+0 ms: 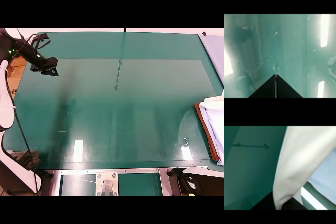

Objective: Fold the shirts.

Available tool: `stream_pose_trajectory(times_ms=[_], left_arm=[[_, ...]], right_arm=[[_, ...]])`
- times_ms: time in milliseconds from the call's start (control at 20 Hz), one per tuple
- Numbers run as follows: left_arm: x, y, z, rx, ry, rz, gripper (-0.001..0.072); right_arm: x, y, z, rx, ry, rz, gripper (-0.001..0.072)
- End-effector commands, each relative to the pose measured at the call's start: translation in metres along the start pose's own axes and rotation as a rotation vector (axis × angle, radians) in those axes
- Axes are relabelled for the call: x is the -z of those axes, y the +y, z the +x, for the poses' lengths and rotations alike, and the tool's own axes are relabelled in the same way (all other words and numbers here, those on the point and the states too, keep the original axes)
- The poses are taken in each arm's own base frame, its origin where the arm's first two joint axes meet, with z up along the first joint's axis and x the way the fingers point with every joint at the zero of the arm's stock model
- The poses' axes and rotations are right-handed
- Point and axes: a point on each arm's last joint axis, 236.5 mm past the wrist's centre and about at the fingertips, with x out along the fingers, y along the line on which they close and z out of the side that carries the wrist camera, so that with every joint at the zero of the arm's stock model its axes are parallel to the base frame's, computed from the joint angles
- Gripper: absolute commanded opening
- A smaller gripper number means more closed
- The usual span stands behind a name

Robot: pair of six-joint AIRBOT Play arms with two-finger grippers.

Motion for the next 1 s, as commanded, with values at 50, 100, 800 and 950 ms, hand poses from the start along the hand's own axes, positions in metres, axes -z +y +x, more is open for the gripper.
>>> stream_pose_trajectory(times_ms=[50, 100, 800, 950], left_arm=[[0.001, -0.003, 0.000, 0.010, 0.003, 0.003, 0.0028], [0.001, -0.003, 0.000, 0.012, 0.003, 0.004, 0.0028], [-0.014, -0.023, -0.002, 0.096, -0.058, 0.008, 0.0027], [-0.022, -0.039, -0.006, 0.163, -0.097, -0.016, 0.0026]], right_arm=[[0.039, -0.066, 0.001, 0.212, 0.122, 0.113, 0.0015], [0.051, -0.088, 0.005, 0.286, 0.154, 0.147, 0.0014], [0.106, -0.229, 0.083, 0.537, 0.247, 0.389, 0.0646], [0.058, -0.145, 0.103, 0.337, 0.145, 0.258, 0.0185]])
